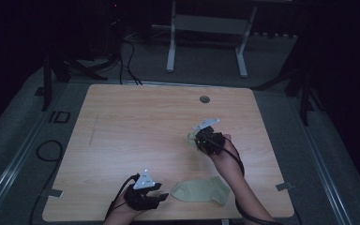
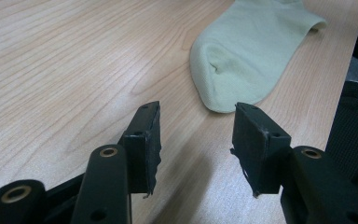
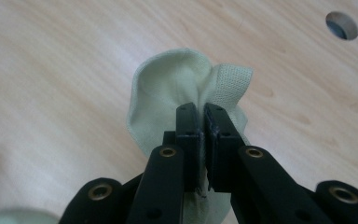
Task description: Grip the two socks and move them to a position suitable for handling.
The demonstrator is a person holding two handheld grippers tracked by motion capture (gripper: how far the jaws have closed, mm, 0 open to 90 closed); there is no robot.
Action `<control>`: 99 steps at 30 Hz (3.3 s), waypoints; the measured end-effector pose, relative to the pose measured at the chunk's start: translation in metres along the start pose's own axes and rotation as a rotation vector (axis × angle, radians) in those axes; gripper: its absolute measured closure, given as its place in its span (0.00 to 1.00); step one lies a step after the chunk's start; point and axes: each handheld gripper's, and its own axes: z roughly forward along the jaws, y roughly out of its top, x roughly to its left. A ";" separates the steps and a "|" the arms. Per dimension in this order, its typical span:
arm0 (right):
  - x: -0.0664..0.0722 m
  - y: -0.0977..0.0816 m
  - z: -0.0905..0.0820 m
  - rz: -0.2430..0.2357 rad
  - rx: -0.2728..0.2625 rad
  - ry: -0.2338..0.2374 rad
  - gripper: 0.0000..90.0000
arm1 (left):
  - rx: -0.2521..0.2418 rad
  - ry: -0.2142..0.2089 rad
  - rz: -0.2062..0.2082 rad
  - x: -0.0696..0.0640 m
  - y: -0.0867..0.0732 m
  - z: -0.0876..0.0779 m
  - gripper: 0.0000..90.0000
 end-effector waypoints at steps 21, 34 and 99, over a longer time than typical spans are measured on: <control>0.026 -0.049 0.043 -0.003 0.097 0.028 0.94 | 0.010 -0.004 -0.014 -0.001 0.000 0.002 0.57; 0.028 -0.049 0.045 0.007 0.107 0.084 0.76 | 0.000 0.005 -0.014 0.003 0.014 0.004 0.57; -0.055 -0.072 -0.003 0.104 0.003 0.049 0.93 | 0.070 0.214 -0.109 0.037 0.096 0.071 0.98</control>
